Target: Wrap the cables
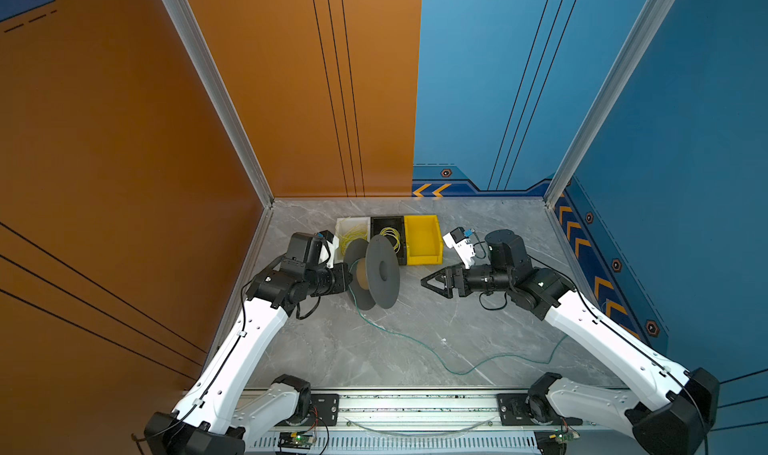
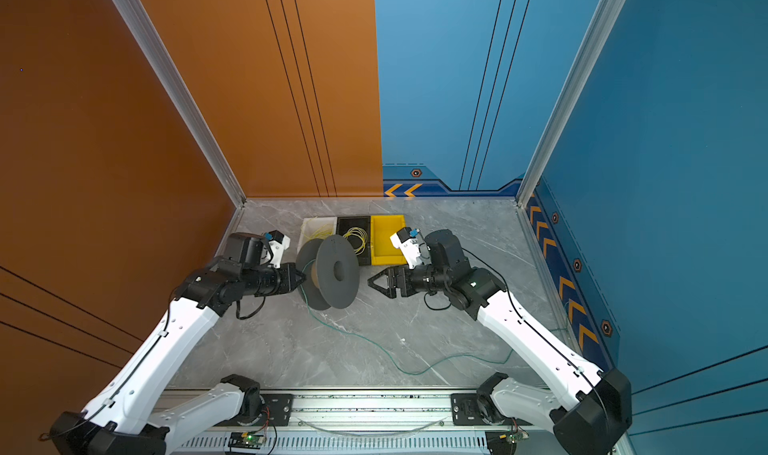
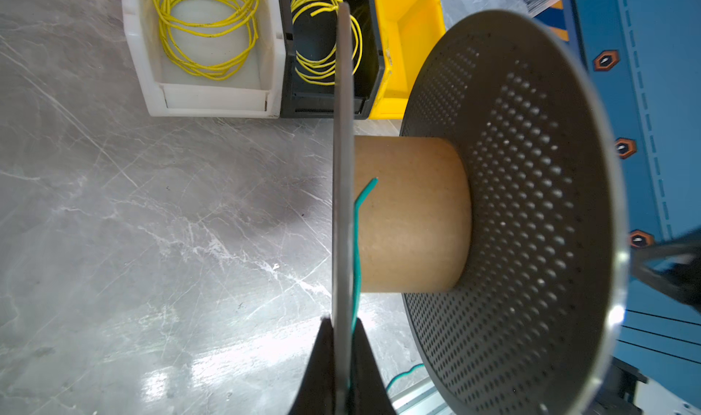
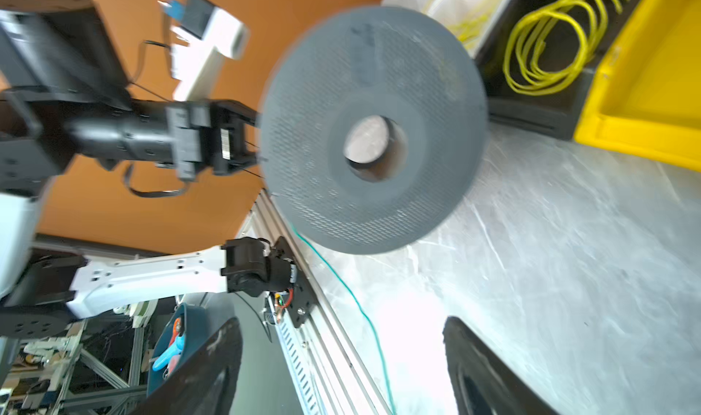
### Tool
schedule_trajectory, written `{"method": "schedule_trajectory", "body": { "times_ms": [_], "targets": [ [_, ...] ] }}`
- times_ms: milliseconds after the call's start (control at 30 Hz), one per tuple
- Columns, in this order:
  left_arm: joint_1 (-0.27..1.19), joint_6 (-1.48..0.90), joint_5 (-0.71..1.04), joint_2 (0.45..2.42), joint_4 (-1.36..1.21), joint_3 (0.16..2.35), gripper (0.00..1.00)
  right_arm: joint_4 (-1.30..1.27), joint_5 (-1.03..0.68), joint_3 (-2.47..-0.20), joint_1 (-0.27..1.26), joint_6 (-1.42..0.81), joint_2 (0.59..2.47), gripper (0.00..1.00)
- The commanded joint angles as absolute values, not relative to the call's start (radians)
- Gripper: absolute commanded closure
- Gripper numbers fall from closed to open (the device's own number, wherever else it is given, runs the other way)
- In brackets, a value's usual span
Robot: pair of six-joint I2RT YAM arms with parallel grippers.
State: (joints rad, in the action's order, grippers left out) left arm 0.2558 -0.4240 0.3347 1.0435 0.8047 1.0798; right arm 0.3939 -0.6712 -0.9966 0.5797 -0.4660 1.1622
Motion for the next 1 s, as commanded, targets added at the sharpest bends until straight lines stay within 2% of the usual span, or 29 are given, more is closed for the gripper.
{"method": "schedule_trajectory", "body": {
  "times_ms": [0,200,400,500,633,800,967],
  "targets": [
    [0.211,-0.398,0.529,1.018,0.771,1.105,1.00,0.426,-0.740,-0.898,0.597,-0.415,1.204,0.15],
    [0.165,-0.409,0.570,0.994,0.772,1.124,1.00,0.238,-0.818,-0.780,0.694,-0.476,1.239,0.13],
    [0.135,-0.420,0.625,0.992,0.767,1.125,1.00,0.248,-0.787,-0.742,0.751,-0.440,1.276,0.14],
    [0.124,-0.423,0.624,0.990,0.767,1.120,1.00,0.202,-0.802,-0.700,0.783,-0.477,1.284,0.16],
    [0.087,-0.451,0.651,0.981,0.721,1.103,1.00,0.147,-0.775,-0.633,0.841,-0.545,1.279,0.25],
    [0.034,-0.501,0.710,0.969,0.645,1.068,1.00,0.123,-0.758,-0.588,0.845,-0.591,1.284,0.51],
    [-0.009,-0.495,0.752,0.957,0.643,1.064,1.00,0.213,-0.732,-0.610,0.767,-0.591,1.265,0.98]
  ]
}}
